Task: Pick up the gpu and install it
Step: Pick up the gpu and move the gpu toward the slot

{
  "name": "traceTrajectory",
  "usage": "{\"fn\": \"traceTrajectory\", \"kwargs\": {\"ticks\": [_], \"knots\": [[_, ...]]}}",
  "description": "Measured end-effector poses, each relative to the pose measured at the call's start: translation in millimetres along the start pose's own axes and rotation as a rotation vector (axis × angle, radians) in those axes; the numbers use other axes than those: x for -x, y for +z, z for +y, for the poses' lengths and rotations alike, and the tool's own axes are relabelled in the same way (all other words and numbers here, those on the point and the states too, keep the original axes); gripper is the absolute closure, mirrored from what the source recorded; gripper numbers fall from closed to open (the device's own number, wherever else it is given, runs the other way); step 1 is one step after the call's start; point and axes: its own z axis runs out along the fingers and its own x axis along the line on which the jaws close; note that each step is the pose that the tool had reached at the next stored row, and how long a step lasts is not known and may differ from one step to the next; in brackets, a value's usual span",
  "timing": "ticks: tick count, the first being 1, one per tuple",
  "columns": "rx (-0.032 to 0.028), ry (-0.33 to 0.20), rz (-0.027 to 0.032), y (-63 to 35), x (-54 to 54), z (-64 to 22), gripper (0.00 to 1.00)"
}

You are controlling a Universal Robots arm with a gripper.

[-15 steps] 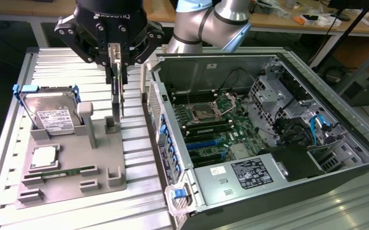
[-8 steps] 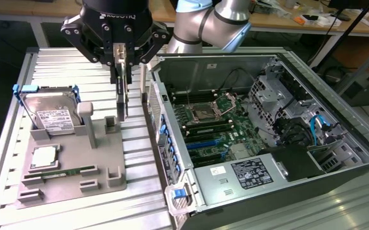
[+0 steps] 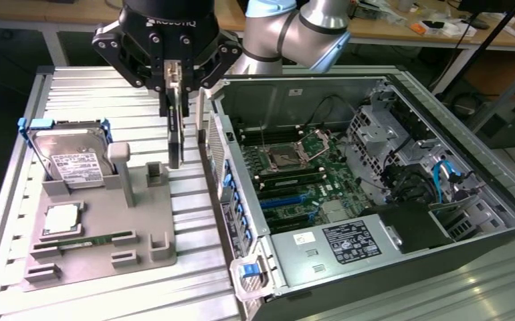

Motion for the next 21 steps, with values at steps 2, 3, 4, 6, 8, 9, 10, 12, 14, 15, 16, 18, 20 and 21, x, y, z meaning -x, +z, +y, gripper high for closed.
{"fn": "traceTrajectory", "kwargs": {"ticks": [2,3,4,6,8,9,10,12,14,15,16,18,20,21], "knots": [[0.0,0.0,0.0,0.0,1.3,0.1,0.73],[0.0001,0.0,0.0,0.1,1.9,0.1,0.73],[0.0,0.0,0.0,0.0,2.7,0.2,0.73],[0.0,0.0,0.0,0.0,4.5,0.3,0.73],[0.0,0.0,0.0,0.1,5.8,0.4,0.73],[0.0,0.0,0.0,0.1,6.4,0.5,0.73],[0.0,0.0,0.0,0.1,7.1,0.5,0.73],[0.0001,0.0,0.0,0.1,8.4,0.6,0.73],[0.0,0.0,0.0,0.1,9.5,0.7,0.73],[0.0,0.0,0.0,0.1,10.0,0.7,0.73],[0.0,0.0,0.0,0.1,10.7,0.8,0.73],[0.0,0.0,0.0,0.1,11.8,0.9,0.73],[0.0,0.0,0.0,0.2,13.1,1.0,0.73],[0.0,0.0,0.0,0.2,13.7,1.0,0.73]]}}
